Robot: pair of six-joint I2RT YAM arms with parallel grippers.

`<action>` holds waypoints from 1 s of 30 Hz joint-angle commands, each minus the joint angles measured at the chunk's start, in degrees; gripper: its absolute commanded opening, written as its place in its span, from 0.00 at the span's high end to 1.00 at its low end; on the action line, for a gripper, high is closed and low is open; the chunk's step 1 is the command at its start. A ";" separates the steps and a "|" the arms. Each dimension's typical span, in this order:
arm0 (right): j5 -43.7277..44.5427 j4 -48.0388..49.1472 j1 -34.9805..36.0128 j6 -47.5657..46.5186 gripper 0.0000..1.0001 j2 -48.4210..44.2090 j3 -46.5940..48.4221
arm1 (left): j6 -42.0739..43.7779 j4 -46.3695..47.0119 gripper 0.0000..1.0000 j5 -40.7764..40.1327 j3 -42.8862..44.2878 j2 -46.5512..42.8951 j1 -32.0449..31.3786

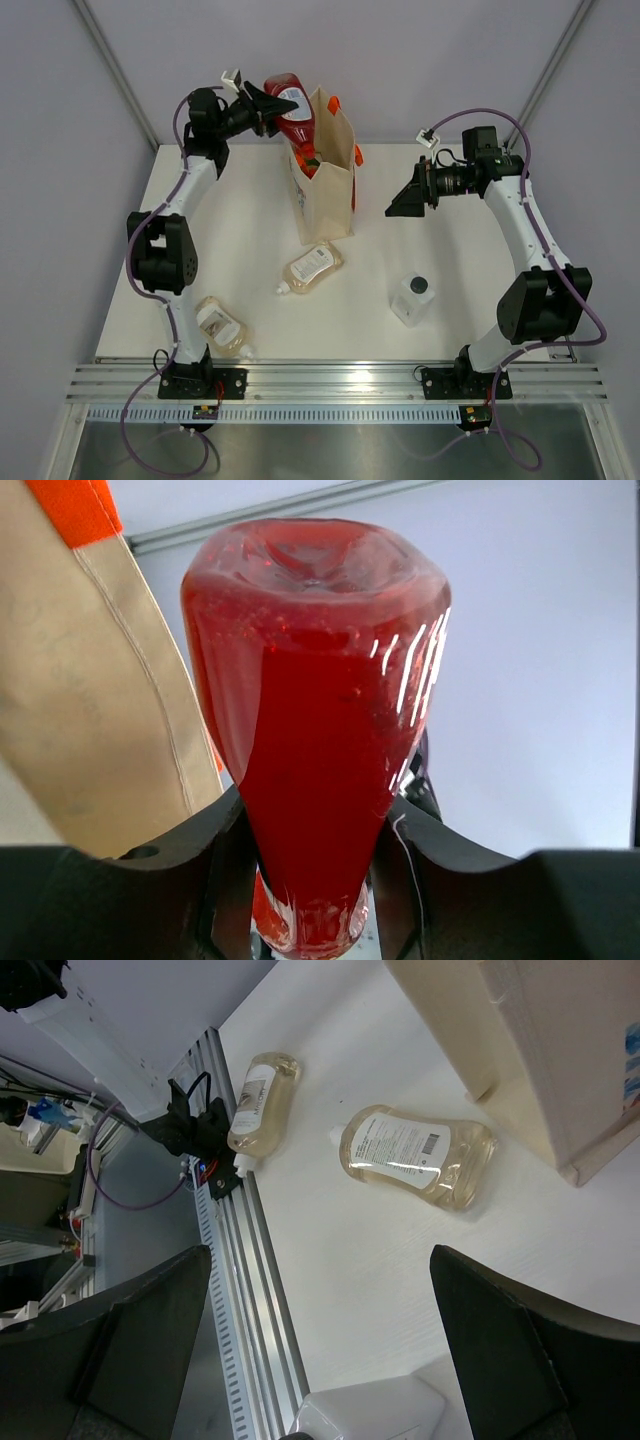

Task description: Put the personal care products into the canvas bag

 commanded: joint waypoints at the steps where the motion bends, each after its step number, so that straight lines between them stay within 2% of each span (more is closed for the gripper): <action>1: 1.07 4.48 -0.26 3.11 0.00 -3.69 -1.34 | 10.97 -11.13 0.99 -5.66 9.80 1.13 -1.00; 2: 1.59 5.45 -0.17 3.82 0.00 -3.96 -2.13 | 12.75 -16.90 0.98 -6.80 13.04 2.44 -1.27; 6: 2.39 8.71 -0.26 6.64 0.00 -4.67 -3.10 | 18.56 -25.20 0.92 -9.44 17.63 4.91 -2.23; 11: 2.74 9.06 0.18 6.91 0.00 -5.02 -3.45 | 23.57 -31.72 0.87 -11.99 20.72 6.76 -2.68; 14: 3.18 9.24 0.45 6.65 0.01 -5.19 -3.89 | 26.03 -34.26 0.79 -12.35 21.16 6.76 -3.38; 15: 3.36 9.32 0.53 6.56 0.00 -5.19 -4.07 | 27.08 -35.23 0.77 -12.61 21.25 6.76 -3.81; 16: 3.97 9.41 0.97 6.47 0.00 -5.19 -4.15 | 28.92 -37.33 0.68 -12.96 21.34 6.41 -4.08; 18: 4.93 9.15 1.59 5.95 0.01 -5.02 -4.51 | 30.69 -38.75 0.62 -13.84 21.34 6.15 -4.69; 22: 7.66 6.69 4.05 2.43 0.00 -4.84 -4.33 | 34.99 -42.27 0.32 -14.81 22.13 5.80 -5.14; 26: 9.51 0.65 8.00 -7.13 0.00 -5.02 -3.89 | 37.46 -44.64 0.29 -15.60 22.48 5.18 -5.31; 28: 11.87 -0.86 11.16 -12.94 0.00 -5.46 -4.07 | 38.86 -45.52 0.20 -15.78 22.48 4.83 -5.31; 30: 13.28 -1.92 13.10 -17.51 0.01 -6.07 -4.77 | 39.57 -46.23 0.18 -15.95 22.48 4.48 -5.31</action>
